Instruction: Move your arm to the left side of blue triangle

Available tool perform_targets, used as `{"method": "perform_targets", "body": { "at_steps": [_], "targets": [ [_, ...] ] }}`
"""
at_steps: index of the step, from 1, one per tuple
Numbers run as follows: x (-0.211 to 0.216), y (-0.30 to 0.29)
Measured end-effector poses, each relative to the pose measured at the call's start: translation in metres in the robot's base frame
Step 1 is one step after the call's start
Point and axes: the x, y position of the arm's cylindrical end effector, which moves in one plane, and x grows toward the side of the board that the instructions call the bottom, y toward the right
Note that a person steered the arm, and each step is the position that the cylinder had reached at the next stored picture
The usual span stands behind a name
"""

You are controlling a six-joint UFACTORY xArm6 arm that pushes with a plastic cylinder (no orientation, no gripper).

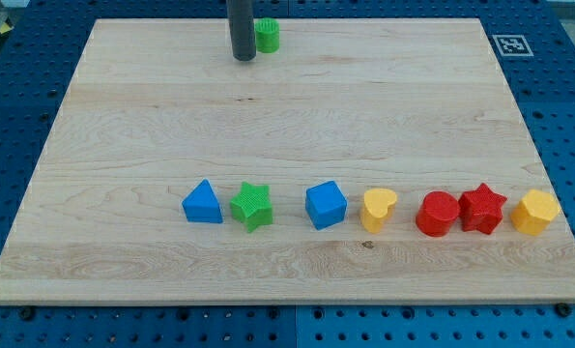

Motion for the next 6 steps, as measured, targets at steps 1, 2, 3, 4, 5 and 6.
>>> {"method": "perform_targets", "body": {
  "at_steps": [1, 2, 3, 4, 5, 6],
  "targets": [
    [-0.005, 0.016],
    [-0.006, 0.021],
    [0.036, 0.0],
    [0.113, -0.051],
    [0.195, -0.074],
    [0.274, -0.075]
  ]
}}
